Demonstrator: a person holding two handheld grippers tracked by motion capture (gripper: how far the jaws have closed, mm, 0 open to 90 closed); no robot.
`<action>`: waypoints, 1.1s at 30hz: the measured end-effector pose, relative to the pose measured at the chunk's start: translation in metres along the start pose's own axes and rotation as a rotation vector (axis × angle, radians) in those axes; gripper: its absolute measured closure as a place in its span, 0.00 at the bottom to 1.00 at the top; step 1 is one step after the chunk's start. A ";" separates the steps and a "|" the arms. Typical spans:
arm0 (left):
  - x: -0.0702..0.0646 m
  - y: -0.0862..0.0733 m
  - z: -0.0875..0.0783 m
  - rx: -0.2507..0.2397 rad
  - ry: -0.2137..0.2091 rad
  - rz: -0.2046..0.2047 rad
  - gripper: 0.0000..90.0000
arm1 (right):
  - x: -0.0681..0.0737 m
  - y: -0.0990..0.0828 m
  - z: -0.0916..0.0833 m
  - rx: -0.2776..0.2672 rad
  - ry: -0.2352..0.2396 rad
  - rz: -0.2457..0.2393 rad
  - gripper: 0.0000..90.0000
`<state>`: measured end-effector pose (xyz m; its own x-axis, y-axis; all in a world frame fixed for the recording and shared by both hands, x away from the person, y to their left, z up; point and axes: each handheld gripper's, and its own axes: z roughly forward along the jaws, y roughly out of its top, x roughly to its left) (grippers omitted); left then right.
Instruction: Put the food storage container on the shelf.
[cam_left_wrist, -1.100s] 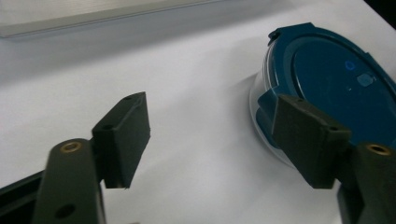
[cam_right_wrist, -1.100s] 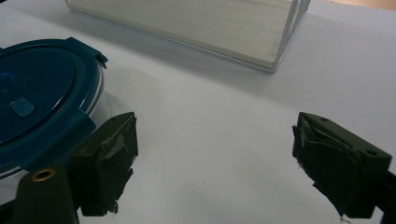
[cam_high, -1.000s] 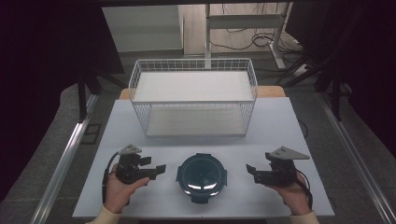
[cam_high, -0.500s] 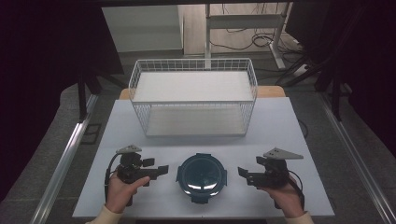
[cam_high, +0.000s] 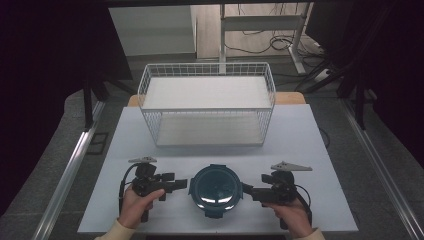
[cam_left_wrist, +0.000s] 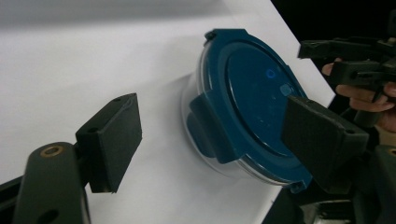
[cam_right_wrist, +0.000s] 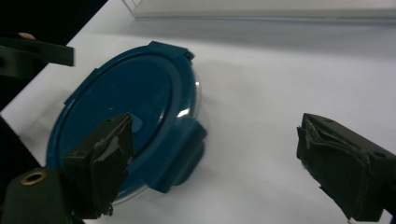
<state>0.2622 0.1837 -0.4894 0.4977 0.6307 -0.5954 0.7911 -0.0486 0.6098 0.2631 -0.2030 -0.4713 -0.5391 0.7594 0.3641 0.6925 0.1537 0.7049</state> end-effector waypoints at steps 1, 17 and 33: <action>0.000 0.001 0.003 0.002 -0.013 -0.008 0.22 | 0.002 -0.001 0.004 0.009 0.023 0.026 0.12; 0.011 -0.001 0.035 0.061 -0.166 -0.124 0.20 | 0.018 -0.012 0.041 0.088 0.101 0.142 0.10; 0.007 -0.007 0.058 0.135 -0.192 -0.142 0.23 | 0.018 -0.024 0.052 0.094 0.167 0.292 0.19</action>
<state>0.2809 0.1437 -0.5287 0.4262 0.4806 -0.7664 0.8918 -0.0812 0.4450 0.2622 -0.1599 -0.5132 -0.3774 0.6670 0.6424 0.8661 0.0087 0.4997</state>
